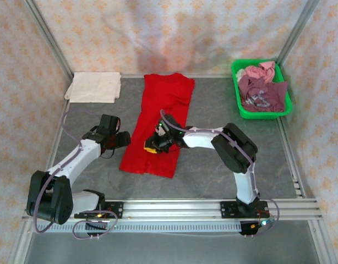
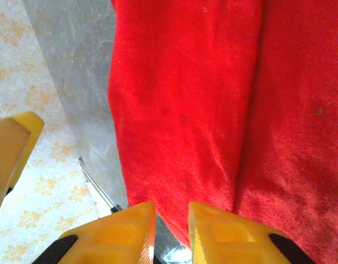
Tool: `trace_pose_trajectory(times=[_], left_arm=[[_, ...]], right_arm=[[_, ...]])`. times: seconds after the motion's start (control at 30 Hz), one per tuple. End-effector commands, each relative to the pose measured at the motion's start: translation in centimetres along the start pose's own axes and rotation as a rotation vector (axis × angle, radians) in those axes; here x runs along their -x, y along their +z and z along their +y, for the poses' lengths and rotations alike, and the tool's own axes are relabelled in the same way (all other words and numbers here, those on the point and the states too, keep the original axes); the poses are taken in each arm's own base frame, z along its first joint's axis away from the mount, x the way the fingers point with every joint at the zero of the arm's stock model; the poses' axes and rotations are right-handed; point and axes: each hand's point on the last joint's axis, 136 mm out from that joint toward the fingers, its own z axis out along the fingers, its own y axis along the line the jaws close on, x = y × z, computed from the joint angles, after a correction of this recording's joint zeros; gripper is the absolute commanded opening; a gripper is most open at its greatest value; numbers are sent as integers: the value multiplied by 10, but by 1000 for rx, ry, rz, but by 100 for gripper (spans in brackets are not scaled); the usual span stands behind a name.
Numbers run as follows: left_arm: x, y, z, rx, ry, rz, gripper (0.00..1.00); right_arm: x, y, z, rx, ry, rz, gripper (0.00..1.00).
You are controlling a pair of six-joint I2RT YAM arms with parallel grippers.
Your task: Fold and stack the t-shirts
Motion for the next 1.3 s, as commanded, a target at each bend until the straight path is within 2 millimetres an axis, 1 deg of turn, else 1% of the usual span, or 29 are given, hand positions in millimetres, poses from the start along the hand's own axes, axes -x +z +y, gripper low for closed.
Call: trace_pose_trajectory(times=[0.0,0.03,0.23,0.33,0.5,0.7,0.87,0.9,0.97,1.07,1.17,1.27], left_arm=[[-2,-4,9,31,-6,-1,58],[-2,-3,9,30,-6,-3,58],[-5,1,10,29,-12,5,58],[-5,2,10,31,-10,8,58],[-4,1,10,34,-3,2,58],[-6,6,10,33,-6,17,58],[-8,6,12,40,-4,21,58],[-9,7,12,40,-5,21,59],[-9,7,12,38,-5,21,59],[-9,8,12,36,-8,19,59],[-10,9,12,35,-8,18,59],[-11,10,12,31,-13,19,59]], right_arm=[[1,3,-15,-41,50,-12,26],[0,3,-19,-54,53,-10,26],[-3,10,-24,-61,58,15,27],[-6,13,-30,-96,69,30,26],[-6,13,-36,-127,67,26,26],[-3,22,-28,-78,55,41,26],[-2,21,-20,-47,54,34,25],[-1,20,-17,-40,52,32,23],[-1,19,-15,-35,52,30,22],[1,18,-13,-38,49,16,20],[3,18,-18,-75,40,9,19],[4,18,-18,-81,34,9,17]])
